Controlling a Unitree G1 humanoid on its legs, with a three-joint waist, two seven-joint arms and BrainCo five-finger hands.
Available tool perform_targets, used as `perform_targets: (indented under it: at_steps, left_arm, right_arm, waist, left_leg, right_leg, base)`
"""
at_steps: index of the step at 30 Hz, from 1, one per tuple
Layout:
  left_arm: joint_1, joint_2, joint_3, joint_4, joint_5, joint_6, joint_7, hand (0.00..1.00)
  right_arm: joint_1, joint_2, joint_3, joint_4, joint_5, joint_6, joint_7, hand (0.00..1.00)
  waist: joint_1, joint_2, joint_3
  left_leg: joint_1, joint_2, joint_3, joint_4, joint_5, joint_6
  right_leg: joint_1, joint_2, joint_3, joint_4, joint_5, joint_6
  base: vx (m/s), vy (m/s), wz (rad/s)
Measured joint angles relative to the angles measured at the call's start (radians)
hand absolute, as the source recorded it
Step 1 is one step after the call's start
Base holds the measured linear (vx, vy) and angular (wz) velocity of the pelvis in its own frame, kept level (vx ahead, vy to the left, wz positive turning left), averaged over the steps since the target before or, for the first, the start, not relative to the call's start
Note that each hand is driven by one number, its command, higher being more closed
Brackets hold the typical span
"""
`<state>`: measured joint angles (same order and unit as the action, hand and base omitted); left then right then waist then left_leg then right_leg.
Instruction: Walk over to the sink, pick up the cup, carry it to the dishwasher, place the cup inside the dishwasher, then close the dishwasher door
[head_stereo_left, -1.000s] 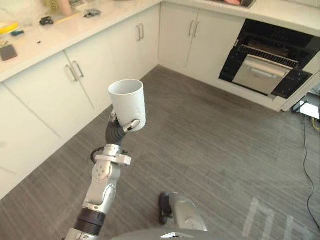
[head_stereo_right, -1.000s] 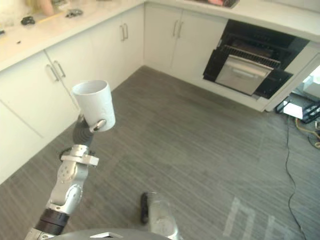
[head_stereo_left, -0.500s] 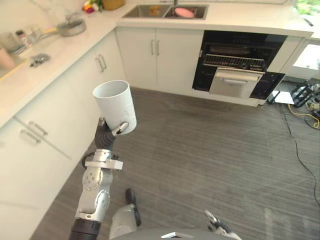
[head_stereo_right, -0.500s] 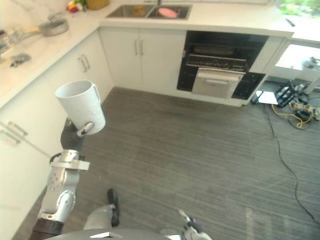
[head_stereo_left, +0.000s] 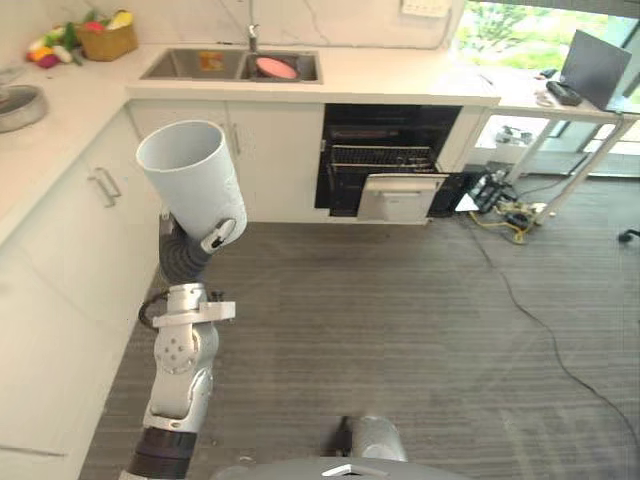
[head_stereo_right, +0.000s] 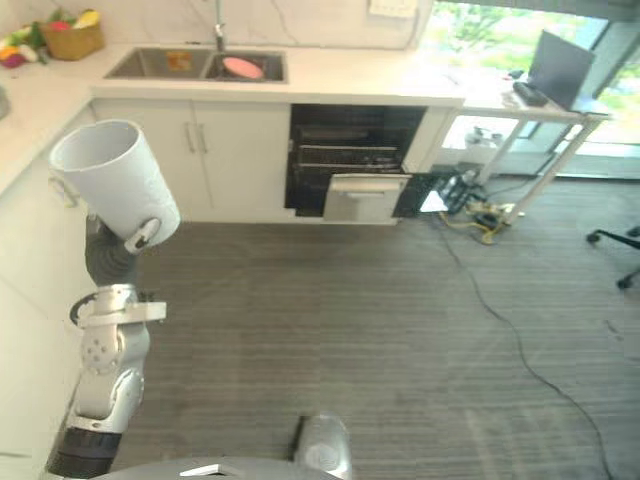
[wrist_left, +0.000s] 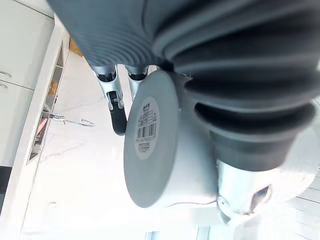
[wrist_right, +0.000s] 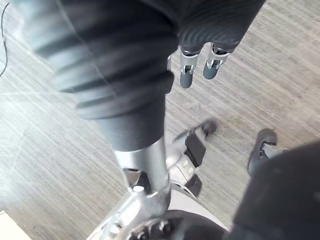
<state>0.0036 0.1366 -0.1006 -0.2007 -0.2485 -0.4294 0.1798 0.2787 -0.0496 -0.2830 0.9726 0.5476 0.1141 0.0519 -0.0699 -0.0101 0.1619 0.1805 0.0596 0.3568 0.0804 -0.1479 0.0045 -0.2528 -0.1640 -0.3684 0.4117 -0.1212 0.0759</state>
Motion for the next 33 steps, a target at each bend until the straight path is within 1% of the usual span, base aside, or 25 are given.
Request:
perform_targets:
  at_steps: [1, 2, 3, 4, 6, 7, 9, 11, 13, 15, 16, 17, 18, 19, 20, 21, 22, 23, 24, 26, 27, 29, 30, 32, 33]
  left_arm:
    - [0.002, 0.006, 0.000, 0.005, 0.010, -0.006, 0.003, 1.00]
    - [0.002, 0.008, 0.001, 0.008, 0.015, -0.007, 0.005, 1.00]
    - [0.001, 0.018, 0.001, 0.008, 0.016, -0.012, 0.006, 1.00]
    - [0.000, 0.004, 0.002, 0.029, 0.017, -0.024, 0.008, 1.00]
    - [0.015, -0.029, 0.001, 0.053, 0.015, -0.016, 0.009, 1.00]
    - [0.015, -0.032, 0.006, 0.063, 0.014, -0.011, 0.009, 1.00]
    - [0.015, -0.036, 0.009, 0.066, 0.015, -0.009, 0.001, 1.00]
    - [0.015, -0.047, 0.009, 0.063, 0.014, -0.008, -0.010, 1.00]
    - [0.015, -0.038, 0.013, 0.062, -0.009, -0.003, -0.014, 1.00]
    - [0.016, -0.039, 0.020, 0.062, -0.037, 0.001, -0.028, 1.00]
    - [0.018, -0.039, 0.021, 0.057, -0.044, 0.002, -0.046, 1.00]
    - [0.020, -0.040, 0.020, 0.047, -0.044, 0.002, -0.060, 1.00]
    - [0.022, -0.040, 0.019, 0.042, -0.044, 0.002, -0.063, 1.00]
    - [0.029, -0.040, 0.020, 0.030, -0.045, 0.001, -0.062, 1.00]
    - [0.034, -0.040, 0.020, 0.024, -0.045, 0.002, -0.062, 1.00]
    - [0.043, -0.041, 0.020, 0.017, -0.045, 0.001, -0.062, 1.00]
    - [0.053, -0.041, 0.023, 0.018, -0.053, 0.001, -0.062, 1.00]
    - [0.058, -0.041, 0.027, 0.018, -0.062, 0.001, -0.062, 1.00]
    - [0.068, -0.042, 0.052, 0.019, -0.077, -0.002, -0.067, 1.00]
    - [0.081, -0.042, 0.105, 0.020, -0.099, -0.010, -0.079, 1.00]
    - [0.085, -0.039, 0.105, 0.020, -0.102, -0.015, -0.081, 1.00]
    - [0.101, -0.043, 0.094, 0.020, -0.102, -0.016, -0.089, 1.00]
    - [0.107, -0.043, 0.082, 0.020, -0.101, -0.016, -0.099, 1.00]
    - [0.094, -0.048, 0.055, 0.017, -0.098, -0.015, -0.119, 1.00]
    - [0.084, -0.054, 0.049, 0.017, -0.086, -0.015, -0.123, 1.00]
  right_arm:
    - [0.007, 0.001, 0.008, -0.006, 0.001, 0.004, -0.002, 0.00]
    - [0.012, 0.003, 0.012, -0.006, 0.005, 0.007, -0.007, 0.00]
    - [0.037, 0.008, 0.029, -0.004, 0.016, 0.020, -0.012, 0.00]
    - [0.032, -0.002, 0.028, 0.006, 0.024, 0.026, -0.013, 0.00]
    - [0.022, -0.049, 0.000, 0.025, 0.052, 0.038, -0.017, 0.00]
    - [0.000, -0.072, -0.012, 0.031, 0.053, 0.046, -0.022, 0.00]
    - [-0.011, -0.074, -0.018, 0.035, 0.043, 0.061, -0.020, 0.00]
    - [-0.009, -0.075, -0.015, 0.050, 0.011, 0.065, -0.008, 0.00]
    - [-0.011, -0.087, -0.015, 0.075, -0.004, 0.059, -0.010, 0.00]
    - [-0.017, -0.086, -0.020, 0.078, -0.002, 0.056, -0.012, 0.00]
    - [-0.018, -0.093, -0.037, 0.083, -0.001, 0.056, -0.012, 0.00]
    - [-0.022, -0.099, -0.037, 0.087, 0.000, 0.056, -0.009, 0.00]
    - [-0.028, -0.099, -0.037, 0.086, -0.001, 0.054, -0.008, 0.00]
    - [-0.051, -0.099, -0.036, 0.082, -0.005, 0.054, -0.008, 0.00]
    - [-0.062, -0.099, -0.037, 0.083, -0.005, 0.052, -0.010, 0.00]
    - [-0.070, -0.105, -0.035, 0.083, -0.005, 0.046, -0.009, 0.00]
    - [-0.071, -0.109, -0.037, 0.083, 0.003, 0.047, -0.010, 0.00]
    - [-0.071, -0.110, -0.040, 0.084, 0.014, 0.047, -0.010, 0.00]
    - [-0.079, -0.091, -0.045, 0.093, 0.040, 0.047, -0.014, 0.00]
    - [-0.086, -0.059, -0.044, 0.106, 0.049, 0.047, -0.017, 0.00]
    - [-0.078, -0.053, -0.043, 0.106, 0.034, 0.043, -0.016, 0.00]
    - [-0.063, -0.044, -0.041, 0.106, 0.024, 0.041, -0.018, 0.00]
    - [-0.056, -0.044, -0.041, 0.102, 0.030, 0.041, -0.019, 0.00]
    - [-0.052, -0.055, -0.046, 0.081, 0.046, 0.042, -0.026, 0.00]
    - [-0.048, -0.061, -0.056, 0.057, 0.045, 0.042, -0.032, 0.00]
  waist:
    - [-0.012, -0.006, -0.001]
    - [-0.016, -0.010, -0.003]
    - [-0.018, -0.036, -0.019]
    - [-0.018, -0.031, -0.022]
    - [-0.013, 0.058, -0.034]
    - [-0.006, 0.079, -0.034]
    - [-0.011, 0.076, -0.029]
    - [0.011, 0.079, 0.000]
    - [0.032, 0.085, 0.006]
    - [0.041, 0.072, 0.012]
    - [0.043, 0.070, 0.012]
    - [0.043, 0.069, 0.012]
    - [0.041, 0.067, 0.013]
    - [0.039, 0.065, 0.015]
    - [0.037, 0.066, 0.016]
    - [0.033, 0.067, 0.016]
    - [0.032, 0.066, 0.017]
    - [0.033, 0.067, 0.017]
    - [0.039, 0.032, 0.025]
    - [0.043, -0.009, 0.016]
    - [0.048, -0.022, 0.008]
    - [0.061, -0.036, -0.021]
    - [0.062, -0.040, -0.043]
    - [0.057, -0.027, -0.054]
    - [0.051, -0.017, -0.051]
  left_leg:
    - [0.025, -0.008, -0.017, 0.008, -0.025, -0.015]
    - [0.039, -0.016, -0.029, 0.012, -0.040, -0.025]
    - [0.053, -0.043, -0.055, 0.030, -0.069, -0.042]
    - [0.062, -0.037, -0.065, 0.058, -0.104, -0.054]
    - [0.044, 0.030, -0.063, 0.110, -0.149, -0.086]
    - [0.044, 0.050, -0.051, 0.139, -0.152, -0.095]
    - [-0.016, 0.092, -0.055, 0.339, -0.141, -0.105]
    - [-0.190, 0.222, -0.077, 0.816, -0.025, -0.141]
    - [-0.301, 0.282, -0.073, 1.010, -0.050, -0.099]
    - [-0.328, 0.303, -0.015, 0.942, -0.078, -0.063]
    - [-0.323, 0.290, 0.016, 0.763, -0.086, -0.058]
    - [-0.308, 0.245, 0.014, 0.507, -0.073, -0.068]
    - [-0.300, 0.221, -0.002, 0.384, -0.052, -0.078]
    - [-0.295, 0.185, -0.041, 0.179, 0.010, -0.089]
    - [-0.292, 0.177, -0.063, 0.103, 0.041, -0.096]
    - [-0.292, 0.178, -0.088, 0.019, 0.086, -0.121]
    - [-0.270, 0.176, -0.063, 0.008, 0.169, -0.141]
    - [-0.251, 0.169, -0.041, 0.010, 0.216, -0.132]
    - [-0.233, 0.146, -0.012, 0.052, 0.231, -0.106]
    - [-0.246, 0.122, 0.001, 0.152, 0.135, -0.093]
    - [-0.256, 0.113, -0.009, 0.219, 0.074, -0.094]
    - [-0.258, 0.063, -0.049, 0.252, 0.013, -0.083]
    - [-0.257, 0.043, -0.046, 0.246, 0.004, -0.073]
    - [-0.238, -0.006, -0.049, 0.220, 0.002, -0.040]
    - [-0.216, -0.037, -0.047, 0.200, 0.002, -0.017]
  right_leg:
    - [0.007, 0.005, 0.014, -0.096, 0.075, -0.007]
    - [0.015, 0.004, 0.032, -0.118, 0.109, -0.020]
    - [0.038, -0.011, 0.064, -0.146, 0.167, -0.052]
    - [0.046, -0.010, 0.074, -0.130, 0.194, -0.088]
    - [0.038, 0.037, 0.049, -0.095, 0.143, -0.096]
    - [0.029, 0.048, 0.049, -0.058, 0.091, -0.097]
    - [0.067, 0.051, 0.034, -0.041, 0.039, -0.098]
    - [0.193, 0.102, 0.023, -0.132, 0.019, -0.114]
    - [0.278, 0.121, 0.022, -0.198, 0.024, -0.113]
    - [0.353, 0.116, 0.027, -0.267, 0.043, -0.085]
    - [0.381, 0.104, 0.028, -0.293, 0.046, -0.075]
    - [0.385, 0.080, 0.030, -0.299, 0.043, -0.056]
    - [0.382, 0.065, 0.033, -0.297, 0.039, -0.044]
    - [0.371, 0.038, 0.054, -0.288, 0.029, -0.022]
    - [0.369, 0.025, 0.060, -0.285, 0.023, -0.012]
    - [0.372, 0.002, 0.066, -0.271, 0.012, 0.017]
    - [0.386, -0.023, 0.075, -0.244, -0.006, 0.069]
    - [0.397, -0.037, 0.078, -0.240, -0.011, 0.085]
    - [0.428, -0.077, 0.082, -0.244, -0.017, 0.095]
    - [0.445, -0.119, 0.078, -0.244, -0.003, 0.085]
    - [0.457, -0.131, 0.080, -0.242, 0.010, 0.087]
    - [0.466, -0.165, 0.081, -0.244, 0.027, 0.088]
    - [0.462, -0.182, 0.077, -0.242, 0.049, 0.082]
    - [0.404, -0.237, 0.076, -0.123, 0.068, 0.070]
    - [0.343, -0.286, 0.088, 0.015, 0.086, 0.051]
  base:
    - [0.46, -0.113, 0.25]
    - [0.52, -0.157, 0.54]
    - [0.55, -0.179, 0.47]
    - [0.52, -0.154, 0.33]
    - [0.43, -0.106, 0.03]
    - [0.44, -0.118, -0.01]
    - [0.41, -0.171, 0.12]
    - [0.38, -0.143, 0.05]
    - [0.32, -0.032, -0.20]
    - [0.33, 0.002, -0.12]
    - [0.33, 0.118, -0.08]
    - [0.22, 0.112, -0.06]
    - [0.31, 0.241, -0.14]
    - [0.20, 0.202, -0.16]
    - [0.31, 0.319, -0.14]
    - [0.28, 0.296, -0.03]
    - [0.30, 0.290, -0.01]
    - [0.30, 0.303, -0.12]
    - [0.29, 0.299, -0.22]
    - [0.30, 0.316, -0.23]
    - [0.23, 0.233, -0.14]
    - [0.23, 0.258, -0.20]
    - [0.23, 0.258, -0.10]
    - [0.21, 0.263, 0.10]
    - [0.19, 0.250, 0.11]
